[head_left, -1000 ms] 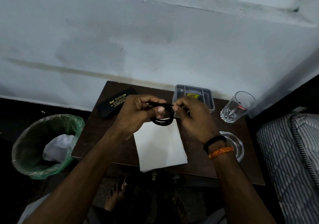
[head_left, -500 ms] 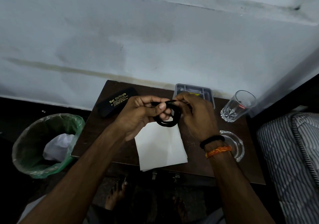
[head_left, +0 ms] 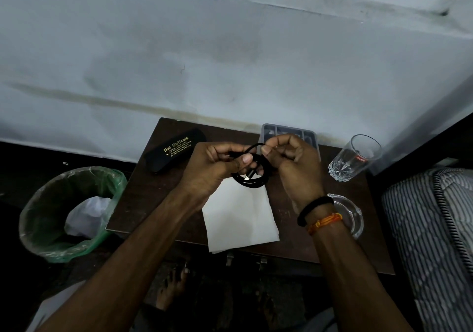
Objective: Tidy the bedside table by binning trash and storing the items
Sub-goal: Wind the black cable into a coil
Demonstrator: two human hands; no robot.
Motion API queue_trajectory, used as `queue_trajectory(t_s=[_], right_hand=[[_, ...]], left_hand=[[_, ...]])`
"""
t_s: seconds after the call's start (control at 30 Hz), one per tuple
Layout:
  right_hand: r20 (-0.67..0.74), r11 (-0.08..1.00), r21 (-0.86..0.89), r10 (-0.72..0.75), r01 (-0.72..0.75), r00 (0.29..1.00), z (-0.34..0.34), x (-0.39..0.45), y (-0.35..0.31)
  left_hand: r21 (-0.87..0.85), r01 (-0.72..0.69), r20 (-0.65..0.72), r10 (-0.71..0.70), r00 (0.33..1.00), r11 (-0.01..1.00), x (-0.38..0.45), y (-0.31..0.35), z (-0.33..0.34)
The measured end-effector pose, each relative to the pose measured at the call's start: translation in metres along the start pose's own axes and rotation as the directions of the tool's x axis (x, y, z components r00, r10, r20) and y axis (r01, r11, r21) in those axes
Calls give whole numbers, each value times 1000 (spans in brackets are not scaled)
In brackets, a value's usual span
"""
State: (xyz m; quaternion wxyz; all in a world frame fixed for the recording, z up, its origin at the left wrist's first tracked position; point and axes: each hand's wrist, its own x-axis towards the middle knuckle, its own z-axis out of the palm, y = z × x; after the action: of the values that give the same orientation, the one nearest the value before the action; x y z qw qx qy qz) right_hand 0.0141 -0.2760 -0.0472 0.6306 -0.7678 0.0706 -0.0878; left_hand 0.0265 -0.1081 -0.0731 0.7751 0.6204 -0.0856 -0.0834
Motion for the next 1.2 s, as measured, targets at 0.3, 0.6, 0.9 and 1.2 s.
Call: queue_trajectory(t_s=[0.3, 0.6, 0.9, 1.2], right_hand=[[-132, 920, -312, -289, 237, 948, 5, -2, 0], [21, 975, 98, 199, -200, 980, 4, -4, -2], [211, 991, 84, 82, -101, 974, 2, -6, -10], [182, 848, -455, -212, 273, 960, 16, -14, -1]], left_hand=[[-86, 107, 61, -102, 993, 990, 1, -1, 4], [99, -57, -33, 61, 998, 993, -1, -2, 4], [40, -49, -188, 56, 981, 998, -1, 3, 5], [78, -6, -257, 26, 966, 997, 0, 1, 4]])
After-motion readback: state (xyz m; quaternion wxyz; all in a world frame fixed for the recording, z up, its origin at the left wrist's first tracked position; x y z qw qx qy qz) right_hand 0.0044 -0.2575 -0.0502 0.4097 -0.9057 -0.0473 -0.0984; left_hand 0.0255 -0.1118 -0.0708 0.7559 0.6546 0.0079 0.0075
